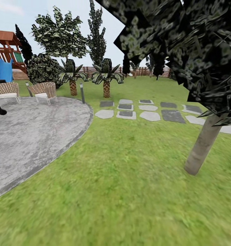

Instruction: Take the three Easter eggs out of the wicker basket on the lawn in the garden, then place them on the lawn next to a single tree (choose any tree) so that all three eggs are next to the same tree and none are left in the basket.

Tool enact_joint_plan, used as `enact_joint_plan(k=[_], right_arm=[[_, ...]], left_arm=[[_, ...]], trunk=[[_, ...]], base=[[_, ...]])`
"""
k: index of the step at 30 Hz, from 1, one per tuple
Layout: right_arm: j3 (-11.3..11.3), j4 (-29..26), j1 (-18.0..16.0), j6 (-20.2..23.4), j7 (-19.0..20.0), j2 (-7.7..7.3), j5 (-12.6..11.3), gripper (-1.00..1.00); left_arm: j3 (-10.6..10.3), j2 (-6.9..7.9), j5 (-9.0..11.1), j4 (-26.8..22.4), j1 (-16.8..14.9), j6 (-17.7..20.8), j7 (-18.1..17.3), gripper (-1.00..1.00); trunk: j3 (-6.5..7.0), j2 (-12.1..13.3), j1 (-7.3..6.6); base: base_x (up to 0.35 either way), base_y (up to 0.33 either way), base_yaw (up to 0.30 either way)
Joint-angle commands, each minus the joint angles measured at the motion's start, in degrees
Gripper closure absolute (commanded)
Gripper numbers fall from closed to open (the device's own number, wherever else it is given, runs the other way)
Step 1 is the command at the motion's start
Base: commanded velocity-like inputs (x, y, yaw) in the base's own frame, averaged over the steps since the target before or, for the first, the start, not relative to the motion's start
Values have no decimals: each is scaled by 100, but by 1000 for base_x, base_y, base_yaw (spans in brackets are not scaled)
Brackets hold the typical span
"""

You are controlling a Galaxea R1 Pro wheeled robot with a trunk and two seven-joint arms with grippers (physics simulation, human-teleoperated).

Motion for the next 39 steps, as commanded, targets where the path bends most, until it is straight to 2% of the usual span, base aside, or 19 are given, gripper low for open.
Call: enact_joint_plan(k=[1,18,28,39], right_arm=[[4,7,-3,-19,5,-2,4,-100],[-10,-9,-3,-21,-28,13,-5,-100],[-5,-10,-3,-26,-37,17,-4,-100],[40,8,-3,-14,-36,18,123,-100]], left_arm=[[3,0,7,-2,-1,-8,-1,-100],[3,0,7,-2,-1,-8,-1,-100],[3,0,7,-2,-1,-8,-1,-100],[3,0,7,-2,-1,-8,-1,-100]], trunk=[[-5,-2,3],[-5,-2,3],[-5,-2,3],[-5,-2,3]], base=[[328,0,2],[328,0,2],[328,0,226],[328,0,19]])
